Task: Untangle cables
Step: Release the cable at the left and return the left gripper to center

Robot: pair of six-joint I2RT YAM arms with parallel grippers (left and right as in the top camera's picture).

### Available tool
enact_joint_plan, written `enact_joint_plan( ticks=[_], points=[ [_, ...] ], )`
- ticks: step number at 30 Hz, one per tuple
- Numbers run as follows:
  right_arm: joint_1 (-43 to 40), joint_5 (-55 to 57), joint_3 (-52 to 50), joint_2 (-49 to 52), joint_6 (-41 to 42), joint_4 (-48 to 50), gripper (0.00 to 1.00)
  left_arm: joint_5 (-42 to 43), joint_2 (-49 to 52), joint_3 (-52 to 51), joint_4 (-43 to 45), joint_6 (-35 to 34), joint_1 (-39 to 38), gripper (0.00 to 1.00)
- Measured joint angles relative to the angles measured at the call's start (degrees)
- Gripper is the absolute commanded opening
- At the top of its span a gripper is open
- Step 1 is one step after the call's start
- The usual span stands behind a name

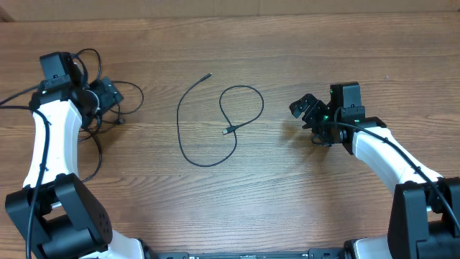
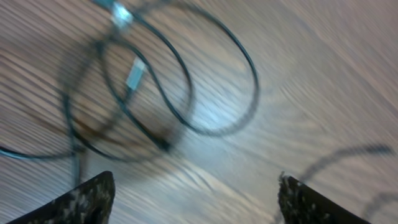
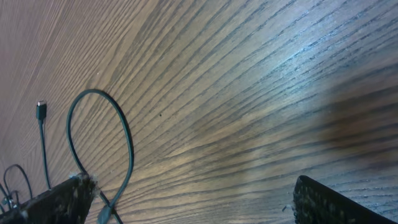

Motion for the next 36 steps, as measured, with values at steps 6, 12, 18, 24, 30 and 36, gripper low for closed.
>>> enact_joint_plan(
  ticks=[6, 12, 18, 24, 30, 36],
  points=[
    [0.0, -0.02, 0.0, 0.0, 0.0, 0.13, 1.0, 4.46, 0.0, -0.68, -5.05, -0.02, -4.63, 0.89],
    [0.02, -0.02, 0.0, 0.0, 0.0, 0.22, 1.0, 5.38, 0.0, -4.42, -4.57, -0.02, -12.85, 0.91],
    [0.02, -0.02, 0.0, 0.0, 0.0, 0.17, 1.0, 5.55, 0.0, -6.88, -3.96, -0.02, -19.58, 0.91],
    [0.0, 0.0, 0.0, 0.0, 0.0, 0.13, 1.0, 5.55, 0.0, -9.9, -1.46, -0.02, -25.44, 0.96],
    [0.0, -0.02, 0.0, 0.0, 0.0, 0.2, 1.0, 5.55, 0.0, -11.13, -0.04, -0.02, -30.42, 0.97],
    [0.02, -0.02, 0.0, 0.0, 0.02, 0.17, 1.0, 5.55, 0.0, -11.19, 0.61, -0.02, -34.69, 0.97]
  ],
)
